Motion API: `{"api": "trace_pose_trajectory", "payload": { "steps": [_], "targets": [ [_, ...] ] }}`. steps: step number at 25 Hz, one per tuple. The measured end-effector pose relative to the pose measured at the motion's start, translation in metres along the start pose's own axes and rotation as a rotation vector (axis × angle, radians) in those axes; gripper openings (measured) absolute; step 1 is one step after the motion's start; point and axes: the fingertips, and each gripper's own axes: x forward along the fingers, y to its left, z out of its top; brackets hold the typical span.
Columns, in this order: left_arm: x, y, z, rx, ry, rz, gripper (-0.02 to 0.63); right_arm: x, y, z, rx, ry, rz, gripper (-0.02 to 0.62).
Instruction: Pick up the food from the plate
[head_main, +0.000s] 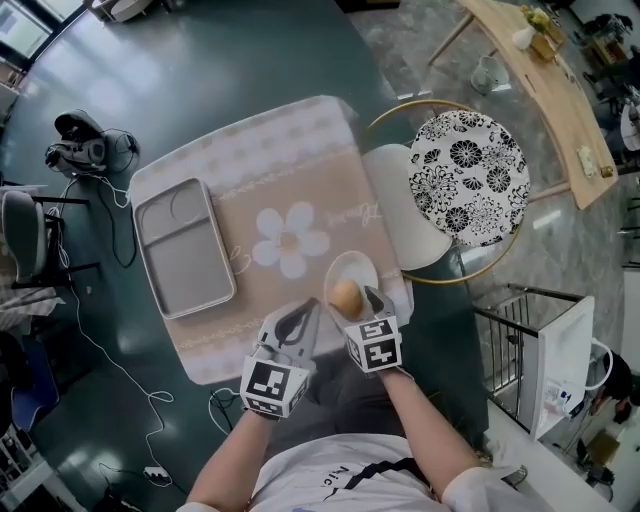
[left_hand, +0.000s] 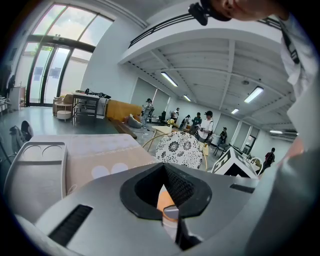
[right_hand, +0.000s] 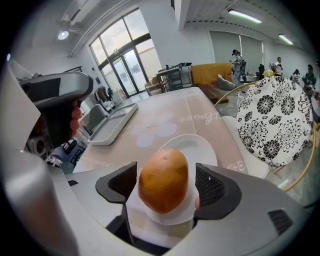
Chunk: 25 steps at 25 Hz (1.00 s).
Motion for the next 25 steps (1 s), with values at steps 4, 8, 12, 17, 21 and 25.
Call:
{"api": "trace_pose_trajectory", "payload": {
  "steps": [4,8,12,17,21,25],
  "targets": [
    [0.000,0.005,-0.001,-0.009,-0.006,0.009,0.006,0.009,0.000,-0.005,-0.007,0.047,0.001,0.327],
    [-0.001,0.007,0.000,-0.017,-0.009,0.016,0.006,0.016,0.004,-0.010,-0.002,0.101,0.011,0.327],
    [-0.001,0.009,-0.001,-0.015,-0.009,0.023,0.006,0.020,0.001,-0.013,0.016,0.126,0.021,0.325],
    [-0.003,0.007,0.002,-0.013,-0.006,0.023,0.006,0.011,-0.002,-0.006,0.062,0.102,0.052,0.325],
    [-0.007,-0.001,0.010,-0.008,-0.007,0.018,0.006,-0.009,-0.005,0.011,0.100,0.048,0.073,0.325],
    [-0.012,-0.011,0.026,-0.007,-0.025,0.004,0.006,-0.032,-0.003,0.035,0.077,-0.012,0.099,0.325]
  ]
}}
